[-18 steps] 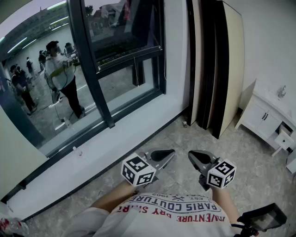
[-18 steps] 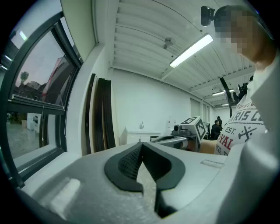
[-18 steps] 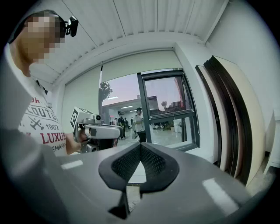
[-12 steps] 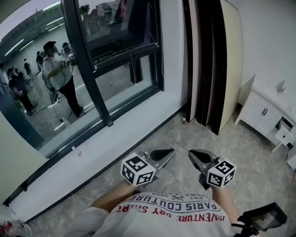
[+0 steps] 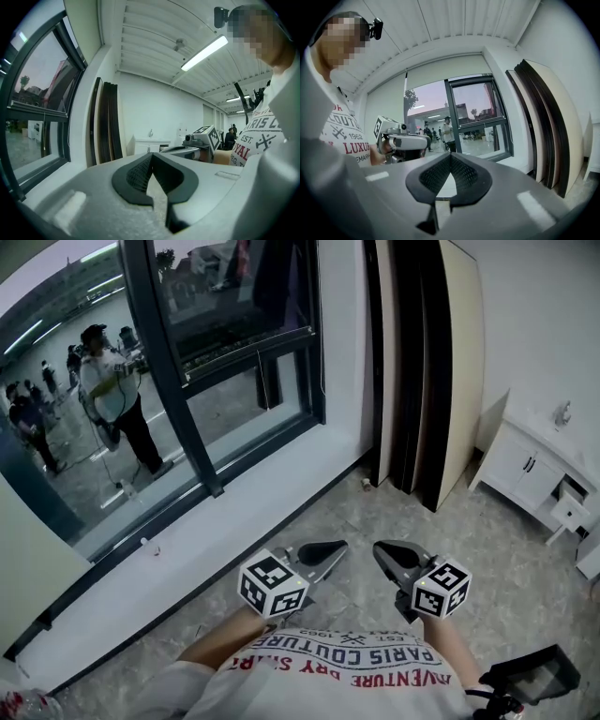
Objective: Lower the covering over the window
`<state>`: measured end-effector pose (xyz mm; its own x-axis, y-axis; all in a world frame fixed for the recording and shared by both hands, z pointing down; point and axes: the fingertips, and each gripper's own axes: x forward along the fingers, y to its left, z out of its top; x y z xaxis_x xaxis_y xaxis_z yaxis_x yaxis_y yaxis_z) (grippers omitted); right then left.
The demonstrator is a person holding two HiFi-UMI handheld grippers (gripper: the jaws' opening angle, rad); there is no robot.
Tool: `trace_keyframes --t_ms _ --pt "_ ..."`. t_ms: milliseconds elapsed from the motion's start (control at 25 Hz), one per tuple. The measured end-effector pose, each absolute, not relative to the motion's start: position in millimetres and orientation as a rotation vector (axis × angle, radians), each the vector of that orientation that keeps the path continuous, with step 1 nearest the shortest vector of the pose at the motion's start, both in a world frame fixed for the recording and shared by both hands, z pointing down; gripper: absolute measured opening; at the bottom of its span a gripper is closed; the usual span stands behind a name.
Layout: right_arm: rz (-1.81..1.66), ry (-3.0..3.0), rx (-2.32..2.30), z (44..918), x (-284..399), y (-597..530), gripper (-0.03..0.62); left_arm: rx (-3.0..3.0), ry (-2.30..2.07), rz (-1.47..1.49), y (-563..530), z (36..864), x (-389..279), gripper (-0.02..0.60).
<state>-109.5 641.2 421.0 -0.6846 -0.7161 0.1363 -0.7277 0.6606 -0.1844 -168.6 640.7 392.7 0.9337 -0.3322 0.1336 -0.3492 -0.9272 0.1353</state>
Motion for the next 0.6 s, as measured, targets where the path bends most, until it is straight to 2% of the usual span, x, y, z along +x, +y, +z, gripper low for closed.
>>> trace_keyframes --t_ms 600 --pt "0.361 -2.802 1.297 437.8 -99.4 633.9 0.005 2.978 -0.334 0.143 647.9 397.8 -151.9 0.003"
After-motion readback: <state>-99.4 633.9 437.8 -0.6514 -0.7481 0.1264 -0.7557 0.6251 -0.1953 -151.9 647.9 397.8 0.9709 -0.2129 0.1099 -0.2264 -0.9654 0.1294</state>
